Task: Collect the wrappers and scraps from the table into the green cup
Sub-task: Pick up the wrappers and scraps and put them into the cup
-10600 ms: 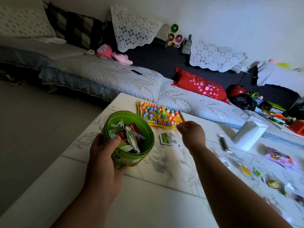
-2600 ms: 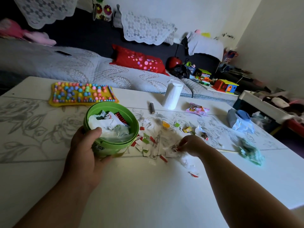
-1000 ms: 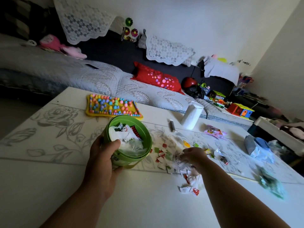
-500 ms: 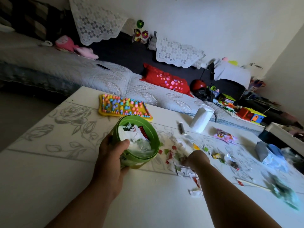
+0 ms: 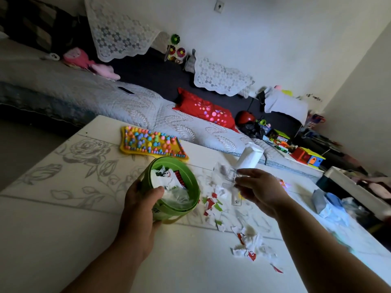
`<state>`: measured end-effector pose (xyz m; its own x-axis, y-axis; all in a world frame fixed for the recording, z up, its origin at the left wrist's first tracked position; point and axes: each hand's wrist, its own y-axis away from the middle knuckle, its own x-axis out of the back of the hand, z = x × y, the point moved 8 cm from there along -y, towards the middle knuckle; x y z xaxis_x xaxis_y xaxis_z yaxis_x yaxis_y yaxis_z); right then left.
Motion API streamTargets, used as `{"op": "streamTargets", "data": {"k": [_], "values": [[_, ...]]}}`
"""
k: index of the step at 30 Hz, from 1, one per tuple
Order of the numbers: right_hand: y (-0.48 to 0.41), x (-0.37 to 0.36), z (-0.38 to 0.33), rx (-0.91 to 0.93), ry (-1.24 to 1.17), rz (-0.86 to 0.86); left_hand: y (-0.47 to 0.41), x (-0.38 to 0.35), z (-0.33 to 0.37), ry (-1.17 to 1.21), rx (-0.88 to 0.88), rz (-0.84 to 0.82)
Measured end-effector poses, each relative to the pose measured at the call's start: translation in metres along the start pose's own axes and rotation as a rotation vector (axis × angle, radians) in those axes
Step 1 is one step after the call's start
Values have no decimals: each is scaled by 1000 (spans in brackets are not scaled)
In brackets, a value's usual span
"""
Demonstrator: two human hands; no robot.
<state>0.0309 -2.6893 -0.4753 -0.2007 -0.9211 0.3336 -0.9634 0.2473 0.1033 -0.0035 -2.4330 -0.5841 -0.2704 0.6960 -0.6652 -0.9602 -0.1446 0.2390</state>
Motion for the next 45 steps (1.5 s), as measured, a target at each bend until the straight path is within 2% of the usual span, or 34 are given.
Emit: {"op": "streamTargets", "data": {"k": [5, 8, 12, 15, 20, 25, 27, 29, 33, 35, 40, 45], "values": [[25, -64, -51, 106, 117, -184, 6, -4, -1, -6, 22, -17], [26, -103, -53, 170, 360, -198, 8, -3, 0, -3, 46, -31], [26, -141, -59, 333, 818, -156, 6, 3, 3, 10, 46, -7], [24, -160, -56, 365, 987, -176, 4, 8, 7, 19, 40, 9], [22, -161, -63, 438, 1032, -81, 2, 12, 14, 48, 32, 19], [26, -140, -81, 475, 834, -23, 4, 15, 20, 70, 24, 33], [30, -132, -88, 497, 826, -14, 5, 15, 21, 71, 21, 39], [32, -133, -88, 499, 896, -68, 6, 15, 21, 72, 18, 44], [40, -165, -68, 503, 1243, -275, 5, 14, 17, 58, 16, 37], [36, -176, -58, 460, 1265, -322, 5, 11, 14, 45, 12, 18], [29, -180, -44, 398, 1342, -338, 5, 7, 6, 39, 14, 10], [47, -151, -70, 487, 1238, -259, -2, 6, 0, 30, 21, 27]]}}
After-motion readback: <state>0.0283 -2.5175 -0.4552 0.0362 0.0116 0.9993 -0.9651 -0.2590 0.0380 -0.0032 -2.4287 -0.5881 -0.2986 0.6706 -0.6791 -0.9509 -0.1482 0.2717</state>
